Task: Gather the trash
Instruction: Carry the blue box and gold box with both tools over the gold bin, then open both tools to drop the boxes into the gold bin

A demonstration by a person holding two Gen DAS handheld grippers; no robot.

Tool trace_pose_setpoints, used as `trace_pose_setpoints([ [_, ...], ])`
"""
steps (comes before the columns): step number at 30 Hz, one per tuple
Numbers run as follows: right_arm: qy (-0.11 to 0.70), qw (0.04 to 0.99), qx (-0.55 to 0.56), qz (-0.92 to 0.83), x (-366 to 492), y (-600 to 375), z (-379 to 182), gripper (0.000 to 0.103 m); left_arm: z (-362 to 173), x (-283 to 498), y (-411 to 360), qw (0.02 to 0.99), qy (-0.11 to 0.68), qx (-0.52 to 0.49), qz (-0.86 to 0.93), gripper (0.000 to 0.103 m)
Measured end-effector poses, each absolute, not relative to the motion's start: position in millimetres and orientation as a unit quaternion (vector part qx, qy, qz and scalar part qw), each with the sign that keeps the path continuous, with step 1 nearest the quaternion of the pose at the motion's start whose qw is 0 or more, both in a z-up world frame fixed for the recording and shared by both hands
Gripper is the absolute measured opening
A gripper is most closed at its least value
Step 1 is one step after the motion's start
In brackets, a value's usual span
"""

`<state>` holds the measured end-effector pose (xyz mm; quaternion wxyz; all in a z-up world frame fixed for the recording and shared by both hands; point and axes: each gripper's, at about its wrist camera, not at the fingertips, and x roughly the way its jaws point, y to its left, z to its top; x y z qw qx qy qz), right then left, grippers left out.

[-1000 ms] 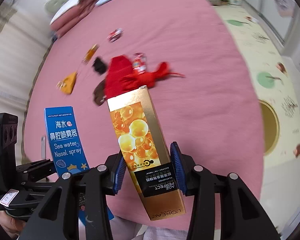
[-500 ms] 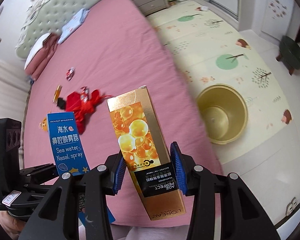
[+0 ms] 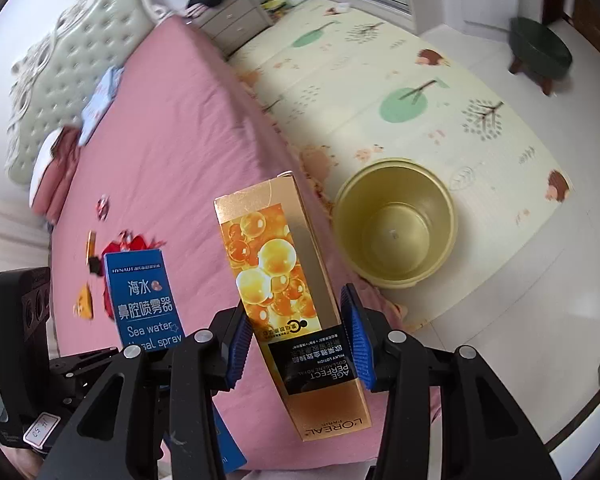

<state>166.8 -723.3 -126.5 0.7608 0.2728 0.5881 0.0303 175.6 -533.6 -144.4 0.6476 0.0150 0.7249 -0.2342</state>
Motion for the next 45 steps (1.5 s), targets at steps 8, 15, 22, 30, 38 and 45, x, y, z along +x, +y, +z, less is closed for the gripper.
trace_pose_setpoints([
  [8,0.592,0.755,0.283,0.006,181,-757,-139,0.042,-161,208,-583,0.634,0.727,0.038,-0.260,0.056],
  [15,0.593,0.756,0.275,-0.010,212,-786,-148,0.042,-169,239,-620,0.629,0.723,0.044,-0.283,0.056],
  [22,0.566,0.771,0.290,-0.035,236,-822,-139,0.063,-173,266,-645,0.642,0.706,0.058,-0.294,0.095],
  [30,0.562,0.774,0.290,-0.039,235,-824,-130,0.063,-157,263,-633,0.657,0.694,0.068,-0.287,0.096],
  [38,0.568,0.773,0.283,-0.013,231,-791,-123,0.063,-138,250,-606,0.669,0.687,0.055,-0.279,0.096],
  [45,0.566,0.781,0.262,0.015,229,-757,-105,0.063,-122,236,-565,0.685,0.680,0.031,-0.261,0.096],
])
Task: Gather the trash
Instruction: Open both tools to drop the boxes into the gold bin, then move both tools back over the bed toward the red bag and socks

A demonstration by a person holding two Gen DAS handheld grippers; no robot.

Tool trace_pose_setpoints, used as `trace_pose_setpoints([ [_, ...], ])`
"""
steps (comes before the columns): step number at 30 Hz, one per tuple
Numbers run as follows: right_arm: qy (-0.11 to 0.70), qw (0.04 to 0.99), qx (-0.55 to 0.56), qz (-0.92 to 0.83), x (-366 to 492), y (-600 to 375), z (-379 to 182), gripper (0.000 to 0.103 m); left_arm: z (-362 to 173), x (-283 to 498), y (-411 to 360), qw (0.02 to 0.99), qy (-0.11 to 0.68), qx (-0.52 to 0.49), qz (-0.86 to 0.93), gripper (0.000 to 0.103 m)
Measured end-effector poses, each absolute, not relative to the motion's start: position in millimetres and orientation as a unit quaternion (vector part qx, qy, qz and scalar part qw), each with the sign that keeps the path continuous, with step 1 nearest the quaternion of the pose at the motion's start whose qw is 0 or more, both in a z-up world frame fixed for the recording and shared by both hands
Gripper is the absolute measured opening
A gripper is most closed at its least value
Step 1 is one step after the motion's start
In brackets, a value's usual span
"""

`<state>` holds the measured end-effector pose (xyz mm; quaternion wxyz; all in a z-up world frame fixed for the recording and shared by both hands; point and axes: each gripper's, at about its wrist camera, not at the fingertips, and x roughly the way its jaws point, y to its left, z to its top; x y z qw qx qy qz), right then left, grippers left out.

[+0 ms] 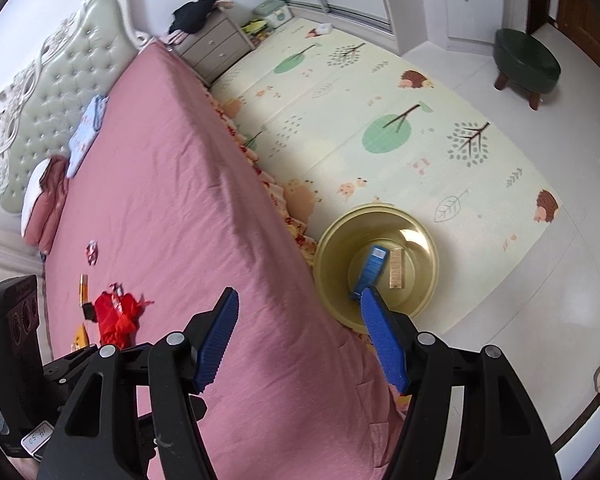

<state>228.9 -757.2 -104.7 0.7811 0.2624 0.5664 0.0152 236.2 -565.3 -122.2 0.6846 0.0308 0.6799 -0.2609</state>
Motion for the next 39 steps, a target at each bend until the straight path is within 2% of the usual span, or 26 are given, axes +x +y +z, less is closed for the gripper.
trace_pose_setpoints([
  [8,0.577,0.784,0.220,0.063,222,-694,-89,0.063,-115,215,-498,0.703,0.676,-0.010,-0.219,0.096],
  [25,0.606,0.764,0.112,0.191,204,-486,-77,0.063,-114,163,-301,0.734,0.664,-0.092,-0.108,0.096],
  [39,0.619,0.751,0.107,0.203,177,-358,-90,0.062,-130,141,-153,0.734,0.666,-0.114,-0.071,0.096],
])
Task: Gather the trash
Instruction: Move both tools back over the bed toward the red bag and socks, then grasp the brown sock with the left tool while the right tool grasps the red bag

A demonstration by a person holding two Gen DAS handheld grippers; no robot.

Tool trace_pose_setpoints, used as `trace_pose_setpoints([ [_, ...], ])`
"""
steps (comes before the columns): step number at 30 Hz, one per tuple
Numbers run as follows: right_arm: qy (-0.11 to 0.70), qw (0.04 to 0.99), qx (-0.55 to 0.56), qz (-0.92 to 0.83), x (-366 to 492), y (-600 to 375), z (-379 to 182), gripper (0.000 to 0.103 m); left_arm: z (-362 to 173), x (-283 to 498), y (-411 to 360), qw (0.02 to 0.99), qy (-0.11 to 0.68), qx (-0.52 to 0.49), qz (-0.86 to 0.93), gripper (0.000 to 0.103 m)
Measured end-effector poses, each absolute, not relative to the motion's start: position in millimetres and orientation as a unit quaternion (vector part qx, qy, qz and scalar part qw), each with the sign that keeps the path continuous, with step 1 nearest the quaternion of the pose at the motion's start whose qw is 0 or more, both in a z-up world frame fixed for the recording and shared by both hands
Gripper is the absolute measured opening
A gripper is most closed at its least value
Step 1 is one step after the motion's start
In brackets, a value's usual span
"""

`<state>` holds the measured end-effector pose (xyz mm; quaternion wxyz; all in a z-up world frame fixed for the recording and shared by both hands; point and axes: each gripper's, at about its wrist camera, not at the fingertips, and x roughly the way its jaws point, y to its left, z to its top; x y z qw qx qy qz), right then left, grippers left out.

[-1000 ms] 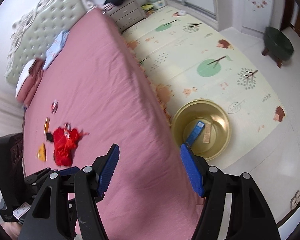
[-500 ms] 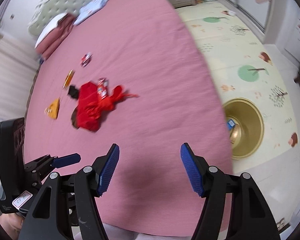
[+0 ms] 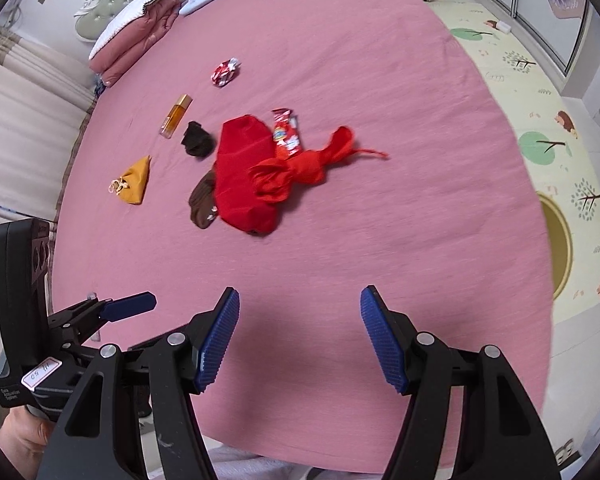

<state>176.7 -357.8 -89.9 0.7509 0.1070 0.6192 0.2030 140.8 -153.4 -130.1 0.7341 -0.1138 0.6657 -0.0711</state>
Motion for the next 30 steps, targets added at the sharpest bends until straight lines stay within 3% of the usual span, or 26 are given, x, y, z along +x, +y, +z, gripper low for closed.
trace_pose_setpoints([
  [15,0.625,0.744,0.106,0.211,199,-252,-110,0.058,-167,159,-45,0.723,0.680,-0.112,-0.057,0.096],
  [30,0.658,0.724,-0.002,0.207,258,-177,-197,0.051,-235,203,-13,0.701,0.703,-0.114,-0.042,0.096],
])
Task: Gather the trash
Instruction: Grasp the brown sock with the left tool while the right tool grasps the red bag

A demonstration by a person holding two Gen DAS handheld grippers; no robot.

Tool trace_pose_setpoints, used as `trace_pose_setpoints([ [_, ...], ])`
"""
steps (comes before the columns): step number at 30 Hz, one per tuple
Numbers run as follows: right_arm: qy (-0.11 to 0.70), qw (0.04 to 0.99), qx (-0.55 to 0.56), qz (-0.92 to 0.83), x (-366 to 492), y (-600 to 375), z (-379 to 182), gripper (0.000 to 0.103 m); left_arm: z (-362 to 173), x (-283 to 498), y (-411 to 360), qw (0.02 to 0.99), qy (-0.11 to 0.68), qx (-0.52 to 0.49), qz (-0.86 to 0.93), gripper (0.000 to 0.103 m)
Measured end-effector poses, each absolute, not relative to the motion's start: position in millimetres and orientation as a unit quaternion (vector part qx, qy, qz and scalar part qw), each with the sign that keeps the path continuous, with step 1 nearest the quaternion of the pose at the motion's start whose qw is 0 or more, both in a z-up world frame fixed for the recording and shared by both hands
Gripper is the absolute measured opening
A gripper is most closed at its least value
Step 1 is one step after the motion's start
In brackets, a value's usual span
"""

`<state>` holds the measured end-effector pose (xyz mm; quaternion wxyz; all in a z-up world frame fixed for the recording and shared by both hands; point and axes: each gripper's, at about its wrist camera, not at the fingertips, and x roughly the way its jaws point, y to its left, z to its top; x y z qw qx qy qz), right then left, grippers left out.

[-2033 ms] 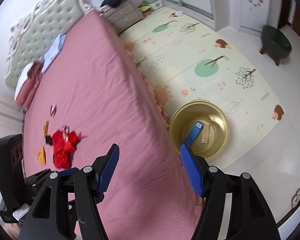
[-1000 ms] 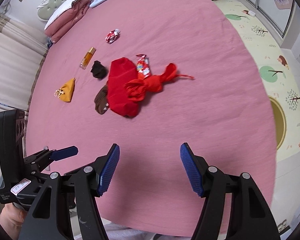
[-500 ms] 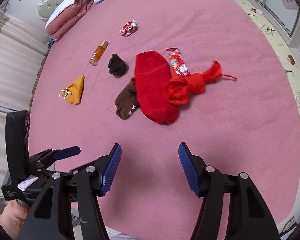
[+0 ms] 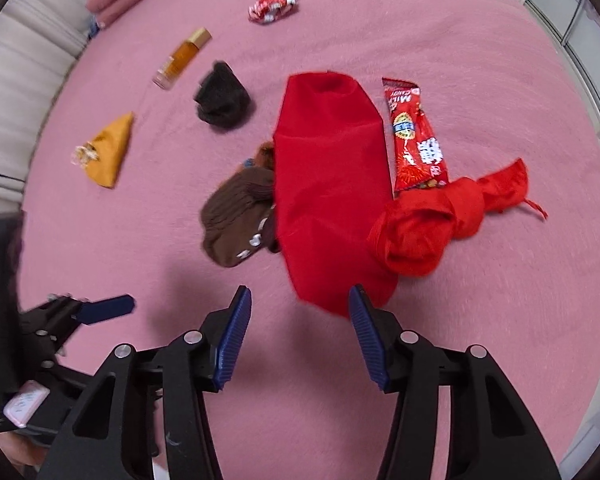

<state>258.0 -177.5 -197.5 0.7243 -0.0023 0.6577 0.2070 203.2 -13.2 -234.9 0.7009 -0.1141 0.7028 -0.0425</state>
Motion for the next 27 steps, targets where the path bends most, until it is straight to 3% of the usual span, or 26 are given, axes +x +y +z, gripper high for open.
trace_pose_setpoints([
  [5,0.673,0.712,-0.019,0.200,268,-172,-221,0.049,-246,220,-6,0.698,0.706,-0.116,-0.038,0.096],
  [8,0.674,0.711,-0.027,0.199,272,-173,-228,0.042,-251,232,-1,0.697,0.706,-0.122,-0.035,0.096],
  [11,0.674,0.711,-0.016,0.200,276,-177,-230,0.028,-257,243,1,0.695,0.707,-0.126,-0.037,0.096],
  [13,0.677,0.707,0.006,0.204,281,-184,-230,0.011,-261,248,-2,0.694,0.707,-0.127,-0.041,0.096],
  [15,0.679,0.704,0.024,0.207,284,-190,-229,0.006,-265,254,-4,0.694,0.707,-0.128,-0.047,0.096],
  [22,0.673,0.700,0.063,0.228,287,-205,-215,0.004,-281,270,-4,0.689,0.711,-0.132,-0.052,0.096],
  [24,0.673,0.699,0.073,0.230,287,-211,-213,0.004,-284,271,-3,0.686,0.716,-0.123,-0.042,0.091],
  [26,0.674,0.698,0.080,0.228,289,-213,-212,0.004,-289,272,-4,0.672,0.732,-0.112,-0.029,0.071],
  [27,0.675,0.697,0.085,0.227,288,-214,-214,0.004,-292,273,-2,0.666,0.736,-0.120,-0.029,0.068],
])
